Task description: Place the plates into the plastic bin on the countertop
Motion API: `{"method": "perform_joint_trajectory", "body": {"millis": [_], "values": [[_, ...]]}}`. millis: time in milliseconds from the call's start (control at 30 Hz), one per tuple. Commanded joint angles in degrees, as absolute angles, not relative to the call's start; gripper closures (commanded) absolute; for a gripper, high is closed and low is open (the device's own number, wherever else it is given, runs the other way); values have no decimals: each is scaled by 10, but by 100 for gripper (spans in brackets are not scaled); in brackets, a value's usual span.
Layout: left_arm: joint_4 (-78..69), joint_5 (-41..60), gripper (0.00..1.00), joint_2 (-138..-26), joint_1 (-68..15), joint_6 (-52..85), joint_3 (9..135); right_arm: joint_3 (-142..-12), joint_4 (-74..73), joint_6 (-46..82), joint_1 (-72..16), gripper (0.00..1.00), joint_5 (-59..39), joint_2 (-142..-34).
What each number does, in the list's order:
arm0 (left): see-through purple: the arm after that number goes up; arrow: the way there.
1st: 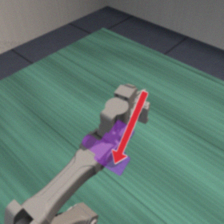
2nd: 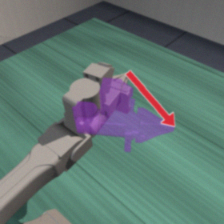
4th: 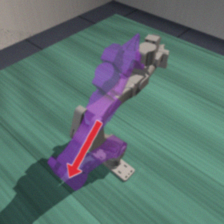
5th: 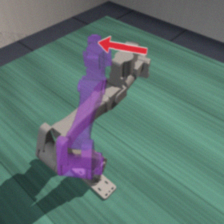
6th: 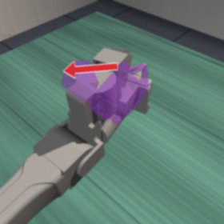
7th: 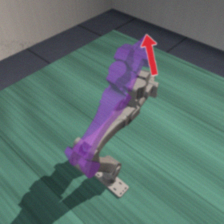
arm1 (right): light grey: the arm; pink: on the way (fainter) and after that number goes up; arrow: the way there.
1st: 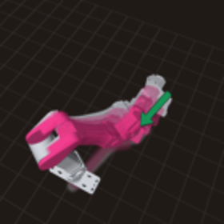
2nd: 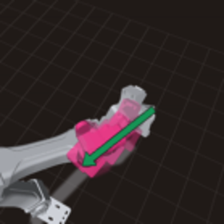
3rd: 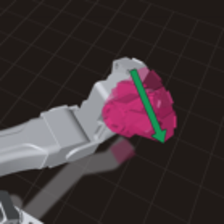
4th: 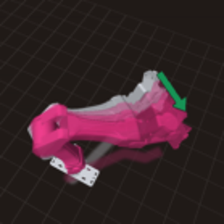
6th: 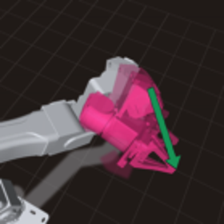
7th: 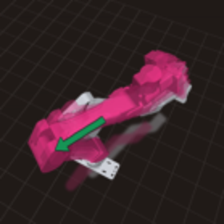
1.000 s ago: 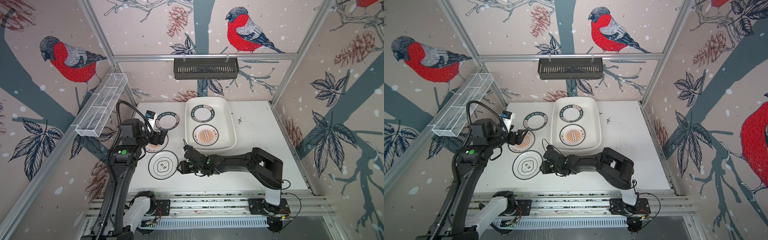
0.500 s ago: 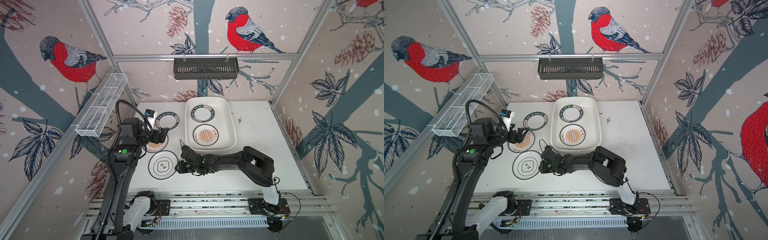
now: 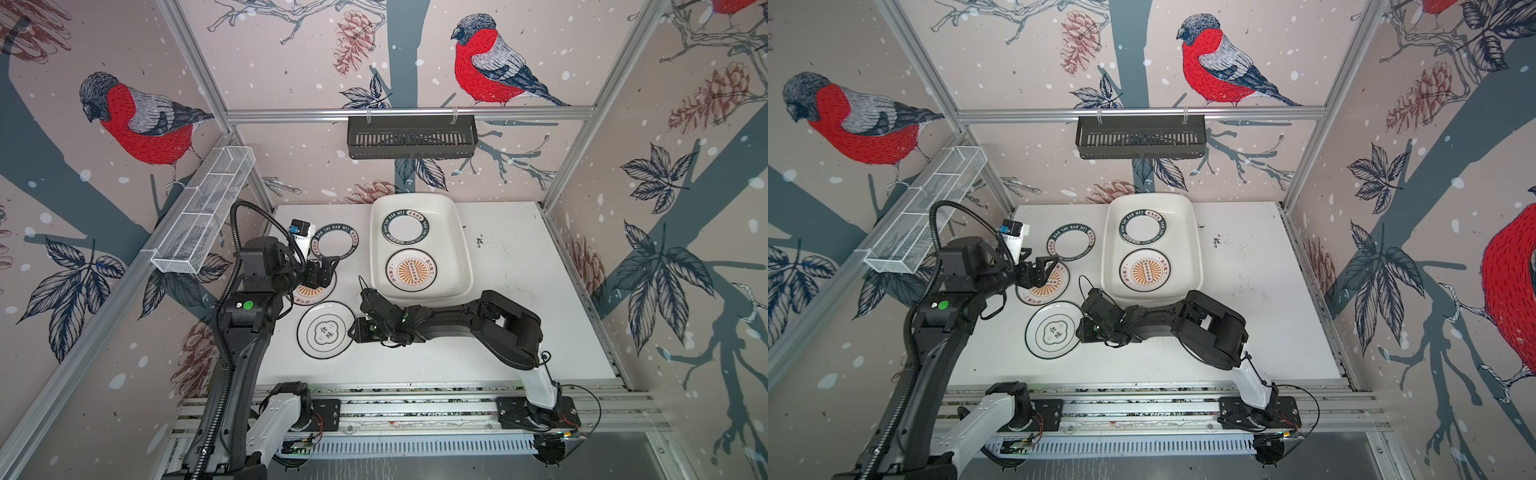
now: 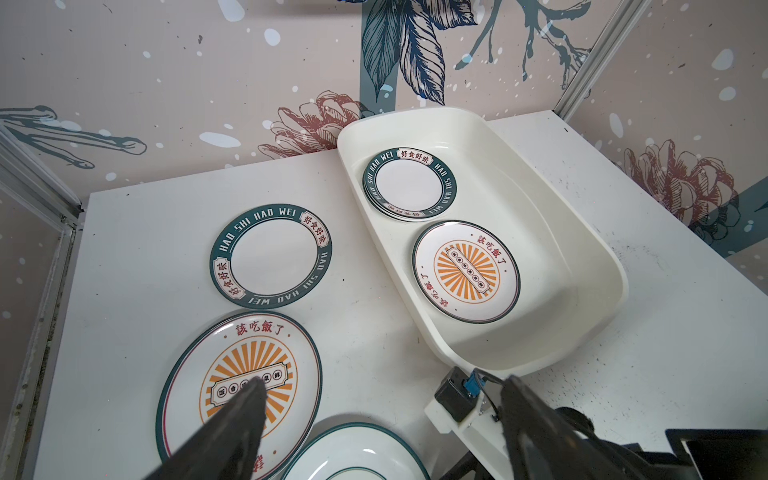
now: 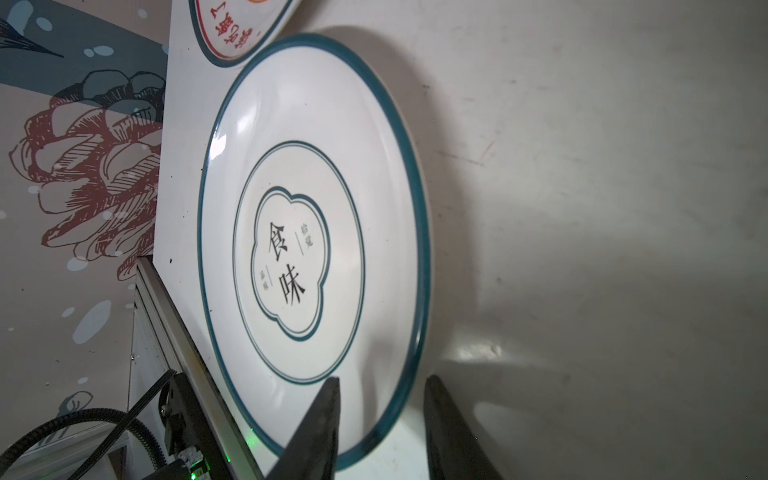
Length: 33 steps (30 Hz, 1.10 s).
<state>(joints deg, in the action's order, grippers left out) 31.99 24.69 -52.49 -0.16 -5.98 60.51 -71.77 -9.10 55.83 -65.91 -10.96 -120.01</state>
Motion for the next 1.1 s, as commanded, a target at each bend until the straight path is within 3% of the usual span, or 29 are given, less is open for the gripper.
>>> {"method": "perform_joint_trajectory", "body": {"millis": [0,1067], "values": [[299,261,13,-523,0,-56,603,-723,-93,563,-657,65,-112,-1208],[284,269,12,-519,0,-54,588,-731,-97,586,-643,80,-110,-1237]]}}
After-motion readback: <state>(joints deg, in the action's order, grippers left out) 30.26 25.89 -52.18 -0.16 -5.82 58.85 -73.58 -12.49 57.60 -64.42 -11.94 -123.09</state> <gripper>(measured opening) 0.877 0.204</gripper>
